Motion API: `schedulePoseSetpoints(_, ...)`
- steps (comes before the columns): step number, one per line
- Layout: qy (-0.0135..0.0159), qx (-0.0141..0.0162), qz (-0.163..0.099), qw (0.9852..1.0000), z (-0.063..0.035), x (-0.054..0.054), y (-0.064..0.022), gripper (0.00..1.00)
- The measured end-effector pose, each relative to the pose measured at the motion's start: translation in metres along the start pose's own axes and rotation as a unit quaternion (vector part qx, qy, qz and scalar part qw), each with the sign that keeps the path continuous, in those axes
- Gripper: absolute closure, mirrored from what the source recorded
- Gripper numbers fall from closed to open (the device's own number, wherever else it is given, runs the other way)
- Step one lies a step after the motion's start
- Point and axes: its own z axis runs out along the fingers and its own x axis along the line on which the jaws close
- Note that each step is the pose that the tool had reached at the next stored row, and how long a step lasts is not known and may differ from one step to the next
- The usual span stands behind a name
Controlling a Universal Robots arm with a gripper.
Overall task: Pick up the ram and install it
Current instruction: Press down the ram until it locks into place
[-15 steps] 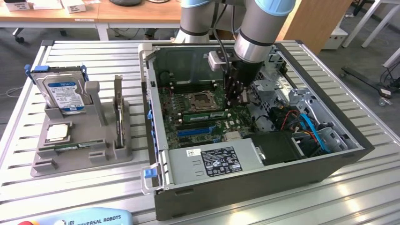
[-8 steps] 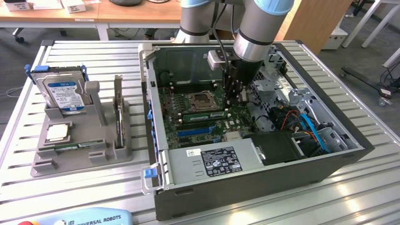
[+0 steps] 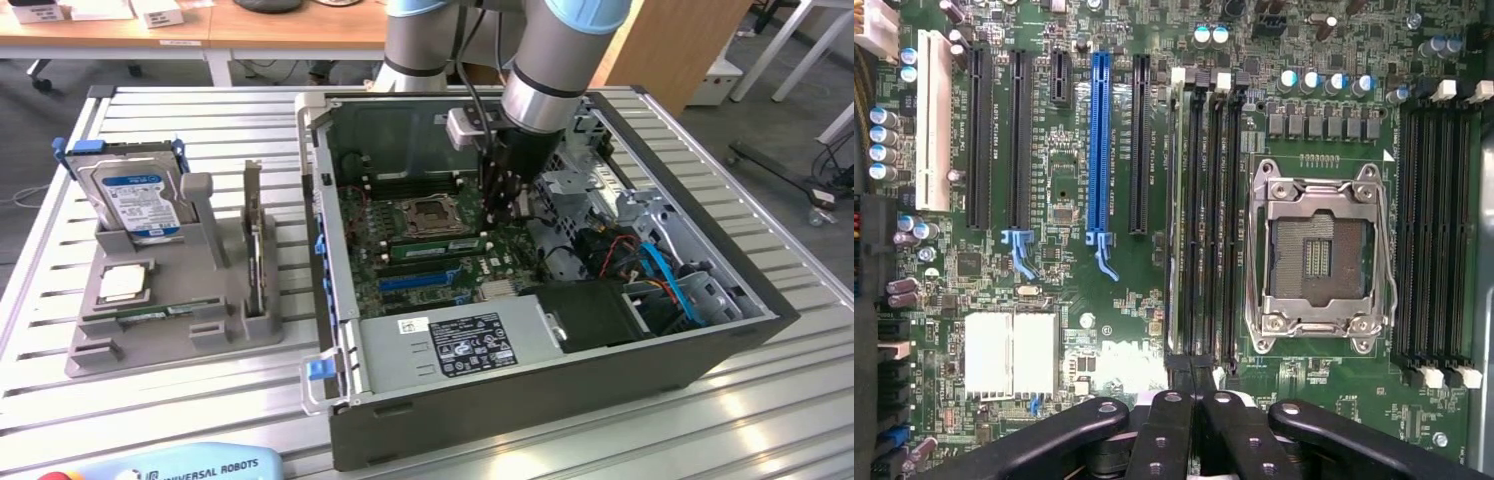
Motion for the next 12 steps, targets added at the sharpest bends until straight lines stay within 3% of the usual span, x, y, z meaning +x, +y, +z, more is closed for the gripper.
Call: schedulePoseSetpoints(12, 0.0002, -0.0001, 0.000, 1.0000, 0.0068, 0.0003, -0.0004, 0.90)
